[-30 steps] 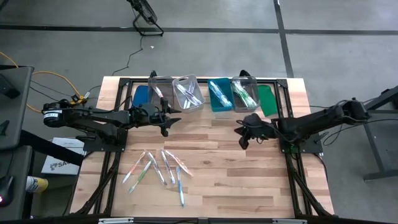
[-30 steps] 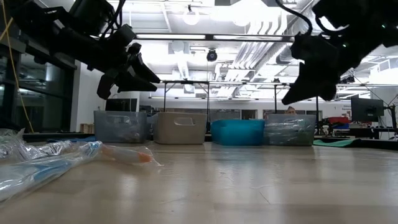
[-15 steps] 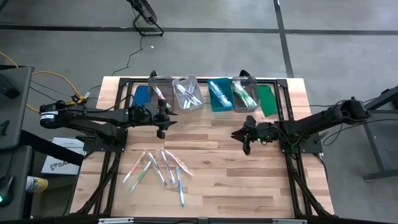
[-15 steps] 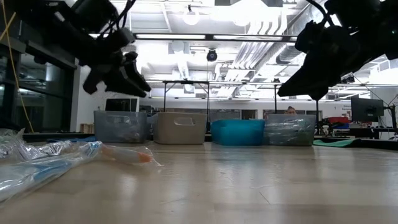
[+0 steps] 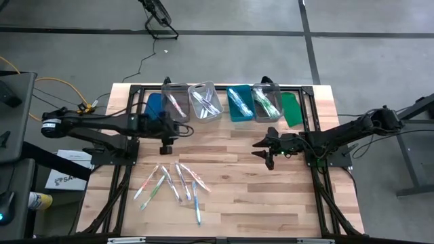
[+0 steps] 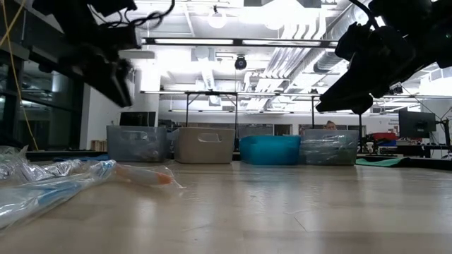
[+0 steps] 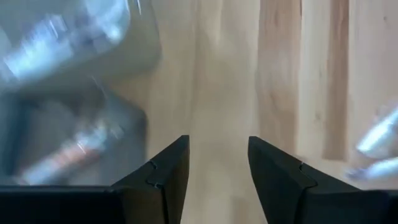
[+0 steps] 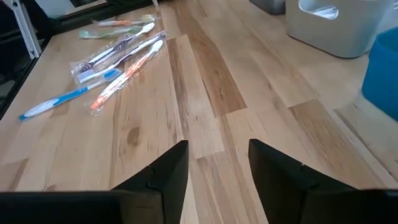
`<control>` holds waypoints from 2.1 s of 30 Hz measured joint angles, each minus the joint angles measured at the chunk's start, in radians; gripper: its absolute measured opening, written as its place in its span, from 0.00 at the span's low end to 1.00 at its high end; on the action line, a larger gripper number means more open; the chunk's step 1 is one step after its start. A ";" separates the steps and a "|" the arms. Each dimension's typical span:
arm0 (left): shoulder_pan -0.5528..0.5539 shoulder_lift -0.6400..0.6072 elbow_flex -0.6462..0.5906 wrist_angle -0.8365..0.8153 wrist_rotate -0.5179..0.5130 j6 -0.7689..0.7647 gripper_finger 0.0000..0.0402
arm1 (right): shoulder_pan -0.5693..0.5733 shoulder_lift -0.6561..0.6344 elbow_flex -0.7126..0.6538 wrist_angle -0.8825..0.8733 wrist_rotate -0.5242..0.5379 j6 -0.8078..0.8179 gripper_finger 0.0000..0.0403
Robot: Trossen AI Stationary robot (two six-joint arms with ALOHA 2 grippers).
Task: Pick & Place Toothbrushes
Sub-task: Put the orange toothbrush into the left black bin
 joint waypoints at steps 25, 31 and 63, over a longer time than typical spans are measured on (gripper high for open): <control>-0.602 0.025 0.000 -0.413 0.106 -1.020 0.39 | 0.000 0.000 0.000 -0.004 -0.031 0.007 0.39; -0.704 0.082 0.000 -0.397 0.105 -1.153 0.39 | 0.000 0.000 0.000 -0.002 -0.047 0.006 0.39; -0.738 0.293 -0.090 -0.263 0.128 -1.452 0.39 | -0.017 0.000 0.001 0.052 -0.077 -0.025 0.39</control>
